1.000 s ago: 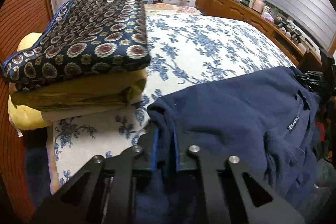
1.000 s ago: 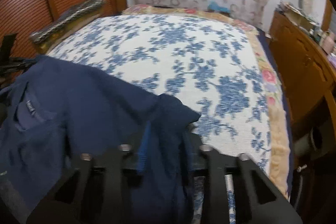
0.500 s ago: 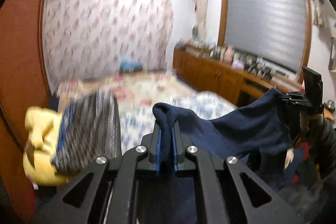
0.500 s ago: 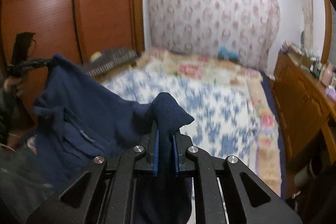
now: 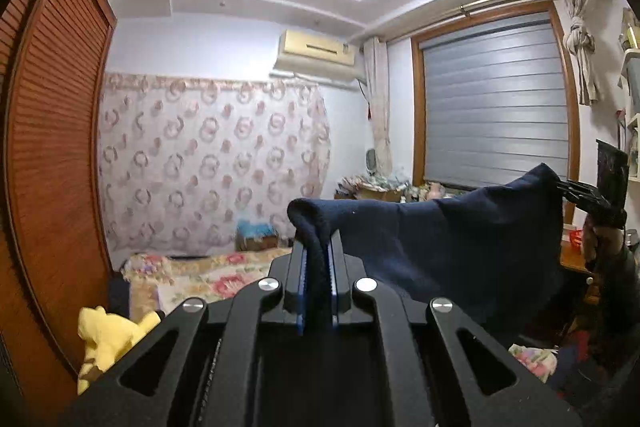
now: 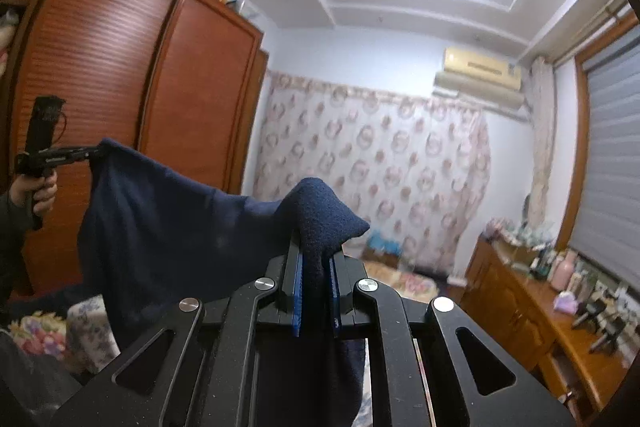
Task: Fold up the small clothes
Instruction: 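Lift the shirt high with both tools, fold it over and lay it down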
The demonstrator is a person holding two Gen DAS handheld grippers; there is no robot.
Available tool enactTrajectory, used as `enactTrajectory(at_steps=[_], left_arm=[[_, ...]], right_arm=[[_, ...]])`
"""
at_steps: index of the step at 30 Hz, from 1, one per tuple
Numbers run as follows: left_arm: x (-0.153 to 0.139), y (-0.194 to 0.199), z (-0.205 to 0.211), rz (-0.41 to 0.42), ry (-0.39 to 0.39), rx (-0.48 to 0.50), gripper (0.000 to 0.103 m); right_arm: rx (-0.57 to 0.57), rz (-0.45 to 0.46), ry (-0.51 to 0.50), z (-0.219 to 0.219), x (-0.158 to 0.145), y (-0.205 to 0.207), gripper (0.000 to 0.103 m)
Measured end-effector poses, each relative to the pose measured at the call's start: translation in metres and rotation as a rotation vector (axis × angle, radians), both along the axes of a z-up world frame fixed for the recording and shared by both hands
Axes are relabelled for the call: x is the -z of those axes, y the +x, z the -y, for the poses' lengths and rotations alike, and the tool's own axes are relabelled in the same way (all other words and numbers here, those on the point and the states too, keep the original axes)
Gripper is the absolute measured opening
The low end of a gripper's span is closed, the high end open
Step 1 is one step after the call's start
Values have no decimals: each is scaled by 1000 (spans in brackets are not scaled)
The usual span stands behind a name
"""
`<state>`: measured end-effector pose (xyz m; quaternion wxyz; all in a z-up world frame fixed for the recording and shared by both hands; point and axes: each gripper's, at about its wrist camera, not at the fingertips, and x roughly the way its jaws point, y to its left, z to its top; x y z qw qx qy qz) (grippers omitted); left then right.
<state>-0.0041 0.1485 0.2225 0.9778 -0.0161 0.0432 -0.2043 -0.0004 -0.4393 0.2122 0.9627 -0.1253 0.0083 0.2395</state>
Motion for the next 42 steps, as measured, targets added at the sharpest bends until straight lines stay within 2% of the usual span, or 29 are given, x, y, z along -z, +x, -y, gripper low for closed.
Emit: enactTrajectory(at_steps=[11, 14, 17, 20, 26, 32, 42], left_arm=[[16, 13, 7, 11, 6, -13, 6], [26, 24, 12, 2, 11, -11, 6], [46, 54, 16, -49, 9, -11, 6], [76, 92, 26, -100, 31, -24, 6], [131, 182, 56, -224, 93, -42, 6], [157, 244, 86, -312, 153, -58, 6], [199, 317, 105, -467, 169, -70, 6]], right_arm=[[71, 1, 6, 27, 4, 0, 8], [91, -2, -11, 30, 7, 2, 8], [125, -33, -31, 31, 19, 21, 8], [155, -88, -59, 32, 42, 56, 8], [217, -224, -109, 34, 113, 147, 8], [253, -336, -133, 40, 170, 230, 8], [257, -496, -132, 54, 223, 328, 8]])
